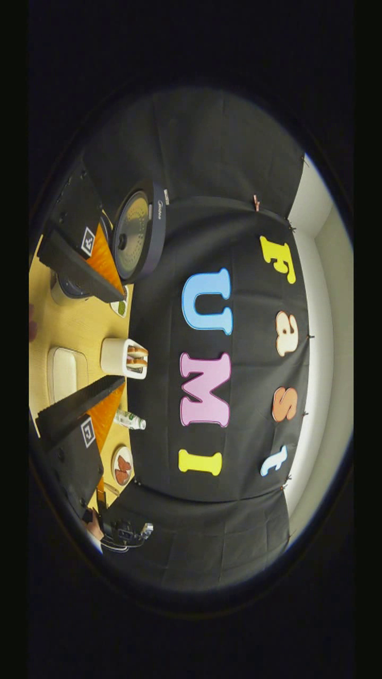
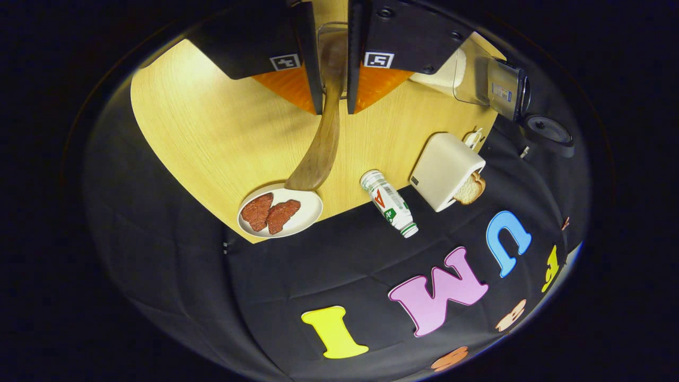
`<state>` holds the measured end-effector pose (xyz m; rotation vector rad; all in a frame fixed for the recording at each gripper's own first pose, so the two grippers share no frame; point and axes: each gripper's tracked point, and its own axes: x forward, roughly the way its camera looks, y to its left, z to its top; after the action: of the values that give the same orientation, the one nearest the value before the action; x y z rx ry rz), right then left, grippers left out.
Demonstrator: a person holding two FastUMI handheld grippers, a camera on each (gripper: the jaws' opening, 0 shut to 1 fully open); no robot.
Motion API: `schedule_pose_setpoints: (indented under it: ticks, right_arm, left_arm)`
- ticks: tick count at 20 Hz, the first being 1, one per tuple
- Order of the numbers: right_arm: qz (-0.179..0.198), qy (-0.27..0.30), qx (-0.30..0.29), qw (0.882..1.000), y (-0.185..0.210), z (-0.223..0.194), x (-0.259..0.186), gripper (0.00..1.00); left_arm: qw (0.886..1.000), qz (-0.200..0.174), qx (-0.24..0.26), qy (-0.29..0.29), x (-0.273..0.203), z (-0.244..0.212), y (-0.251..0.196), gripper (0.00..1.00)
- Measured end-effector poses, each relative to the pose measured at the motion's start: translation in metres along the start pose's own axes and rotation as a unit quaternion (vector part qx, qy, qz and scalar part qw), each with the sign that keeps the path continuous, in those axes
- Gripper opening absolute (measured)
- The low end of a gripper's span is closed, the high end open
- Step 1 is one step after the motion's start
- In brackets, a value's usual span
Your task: Close the left gripper, press the button to open the rice cooker; take a wooden spoon from the chopstick holder with the right hand, scoop a spoonful of rice and pour it into the rice cooker, then put the wooden spoon back into the chopstick holder.
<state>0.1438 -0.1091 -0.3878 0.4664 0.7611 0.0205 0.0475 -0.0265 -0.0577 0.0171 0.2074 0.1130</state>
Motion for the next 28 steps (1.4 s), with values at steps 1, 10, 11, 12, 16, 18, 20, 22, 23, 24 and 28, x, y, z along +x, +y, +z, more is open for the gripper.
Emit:
schedule_pose_setpoints:
  ticks: [1, 10, 11, 12, 16, 18, 20, 22, 23, 24, 28]
  right_arm:
    - [-0.001, 0.001, -0.004, 1.0, 0.0, 0.0, 0.001, 0.19]
    - [0.008, -0.035, -0.012, 0.999, 0.008, 0.011, -0.021, 0.14]
    - [0.007, -0.036, -0.02, 0.999, 0.008, 0.009, -0.024, 0.13]
    - [0.006, -0.038, -0.024, 0.999, 0.01, 0.01, -0.028, 0.09]
    - [0.01, -0.078, -0.011, 0.997, 0.021, 0.036, -0.047, 0.07]
    - [0.012, -0.095, -0.015, 0.995, 0.028, 0.051, -0.059, 0.07]
    - [0.008, -0.111, -0.024, 0.994, 0.035, 0.063, -0.071, 0.07]
    - [0.01, -0.124, -0.027, 0.992, 0.047, 0.074, -0.083, 0.07]
    - [0.011, -0.131, -0.027, 0.991, 0.055, 0.078, -0.089, 0.07]
    - [0.013, -0.138, -0.027, 0.99, 0.063, 0.082, -0.096, 0.07]
    - [0.036, -0.158, -0.04, 0.986, 0.114, 0.089, -0.123, 0.07]
  left_arm:
    - [1.0, 0.002, 0.001, 0.0, 0.0, 0.0, 0.001, 0.94]
    - [1.0, 0.002, -0.009, 0.004, -0.001, -0.007, 0.011, 0.94]
    - [1.0, 0.002, -0.01, 0.003, -0.002, -0.006, 0.012, 0.9]
    - [1.0, 0.003, -0.011, 0.002, -0.003, -0.006, 0.015, 0.94]
    - [1.0, 0.001, -0.017, -0.003, -0.006, -0.005, 0.021, 0.9]
    - [1.0, -0.001, -0.021, -0.006, -0.007, -0.006, 0.025, 0.94]
    - [1.0, -0.001, -0.022, -0.011, -0.009, -0.005, 0.034, 0.94]
    - [0.999, 0.001, -0.03, -0.013, -0.012, -0.005, 0.045, 0.94]
    - [0.999, 0.003, -0.034, -0.015, -0.013, -0.004, 0.051, 0.94]
    - [0.999, 0.004, -0.036, -0.017, -0.015, -0.004, 0.057, 0.94]
    - [0.999, 0.002, -0.035, -0.025, -0.022, -0.005, 0.08, 0.94]
